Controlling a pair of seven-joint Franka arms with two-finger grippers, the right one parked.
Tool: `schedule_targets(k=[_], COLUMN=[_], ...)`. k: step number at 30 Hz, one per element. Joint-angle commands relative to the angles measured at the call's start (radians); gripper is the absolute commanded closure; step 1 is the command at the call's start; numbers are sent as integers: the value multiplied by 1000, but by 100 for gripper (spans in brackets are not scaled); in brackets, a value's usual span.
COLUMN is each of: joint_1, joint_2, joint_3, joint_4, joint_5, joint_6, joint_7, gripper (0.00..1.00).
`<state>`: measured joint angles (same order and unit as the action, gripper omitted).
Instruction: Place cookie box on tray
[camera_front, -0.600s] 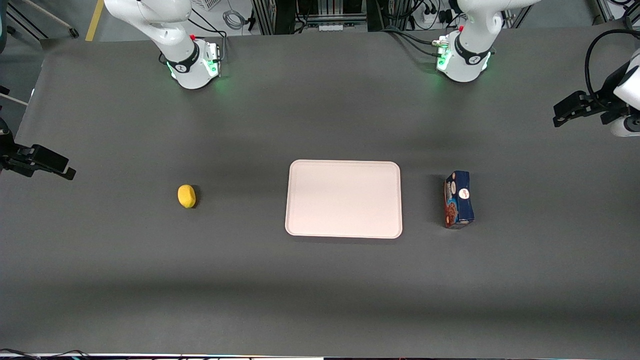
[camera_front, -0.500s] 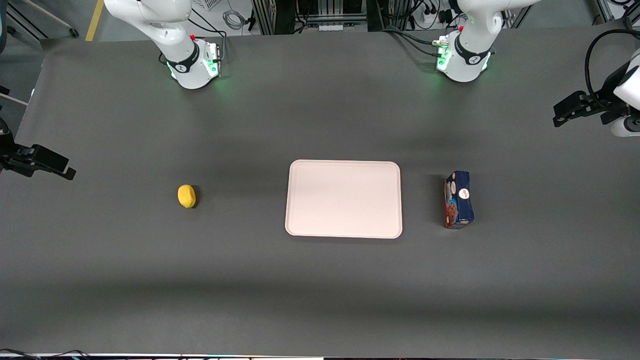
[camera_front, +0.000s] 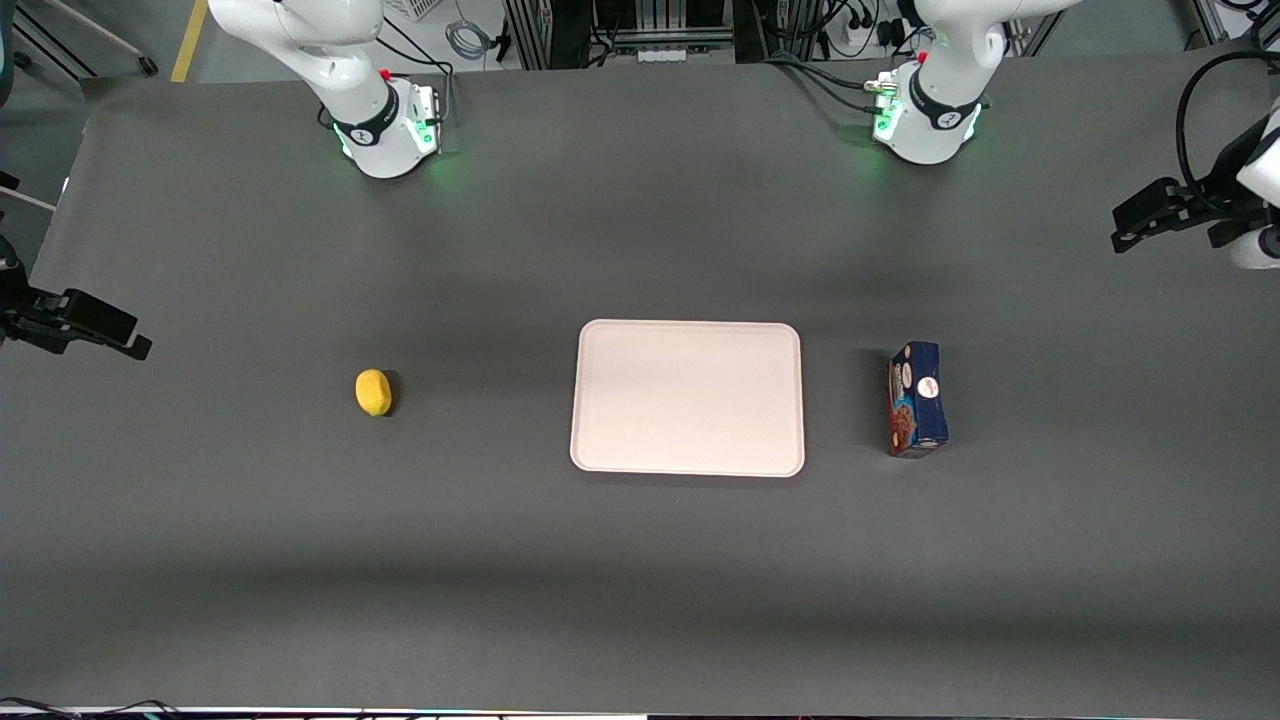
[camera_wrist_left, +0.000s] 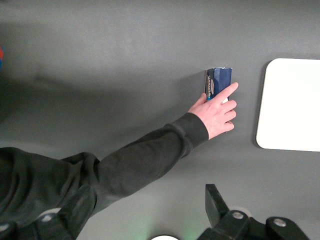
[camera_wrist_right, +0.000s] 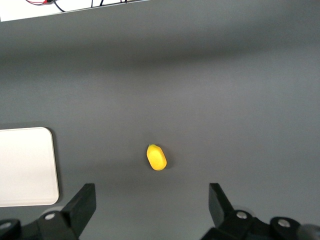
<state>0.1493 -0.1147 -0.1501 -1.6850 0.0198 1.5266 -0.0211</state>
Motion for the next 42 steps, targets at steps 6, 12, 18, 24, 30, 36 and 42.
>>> schedule_targets(k=[6,12,18,24,30,36,42], joint_1=[-14,-14,-14,-16,-17,-17,-28], joint_2=[13,79,170,194,282,359,405], joint_3=[4,-34,-91,-124,-132,-132,-131], joint_4=[100,93,19,-175,-239,-265,-349], joint_5=[-78,-107,-106,-106,-93,-90,-90], joint_6=[-71,-25,125,390,527,592,763], joint_7=[-3,-30,-89,-94,-92,-94,-96], gripper=[0,0,0,0,0,0,0])
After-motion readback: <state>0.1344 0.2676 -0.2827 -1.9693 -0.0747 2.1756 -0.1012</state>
